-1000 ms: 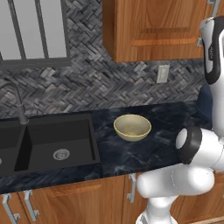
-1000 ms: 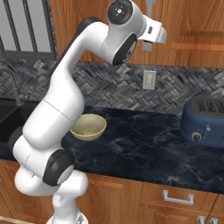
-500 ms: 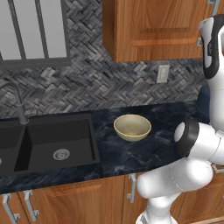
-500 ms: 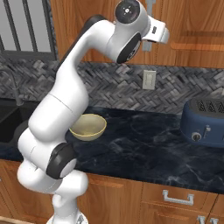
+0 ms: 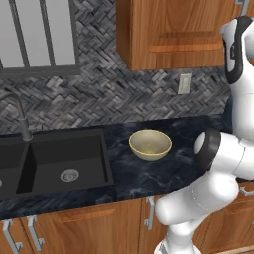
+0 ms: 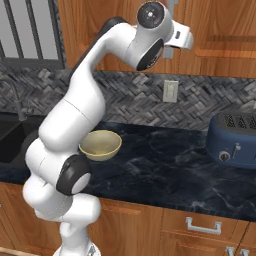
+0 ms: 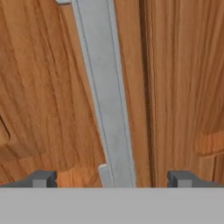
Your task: Open the cabinet and setup a tea strainer by placing it in the bowl upright.
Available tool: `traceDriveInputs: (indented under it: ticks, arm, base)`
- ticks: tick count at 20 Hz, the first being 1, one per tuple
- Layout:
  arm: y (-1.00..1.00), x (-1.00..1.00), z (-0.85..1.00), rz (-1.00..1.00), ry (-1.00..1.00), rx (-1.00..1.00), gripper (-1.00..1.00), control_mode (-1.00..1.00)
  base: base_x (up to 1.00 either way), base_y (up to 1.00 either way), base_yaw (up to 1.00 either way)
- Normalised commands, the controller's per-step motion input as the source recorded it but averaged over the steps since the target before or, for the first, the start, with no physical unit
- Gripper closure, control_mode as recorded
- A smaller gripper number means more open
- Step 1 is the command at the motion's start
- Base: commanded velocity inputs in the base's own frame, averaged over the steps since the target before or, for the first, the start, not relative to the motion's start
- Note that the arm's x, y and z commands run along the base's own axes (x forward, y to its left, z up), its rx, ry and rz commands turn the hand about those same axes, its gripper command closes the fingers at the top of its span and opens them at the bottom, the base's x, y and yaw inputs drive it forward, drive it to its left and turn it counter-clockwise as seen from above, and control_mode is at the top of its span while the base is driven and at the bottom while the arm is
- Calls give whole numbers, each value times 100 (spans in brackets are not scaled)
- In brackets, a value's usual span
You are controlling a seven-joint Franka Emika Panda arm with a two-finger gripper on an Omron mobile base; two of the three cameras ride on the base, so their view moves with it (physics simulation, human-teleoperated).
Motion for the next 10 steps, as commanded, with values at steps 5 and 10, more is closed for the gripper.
traceDriveInputs:
  ticks: [5, 10]
  arm:
    - [-2, 20, -3, 5, 0, 0, -100, -100]
    - [-5, 21, -2, 6, 0, 1, -100, -100]
  base:
    - [0, 0, 0]
    - [0, 0, 0]
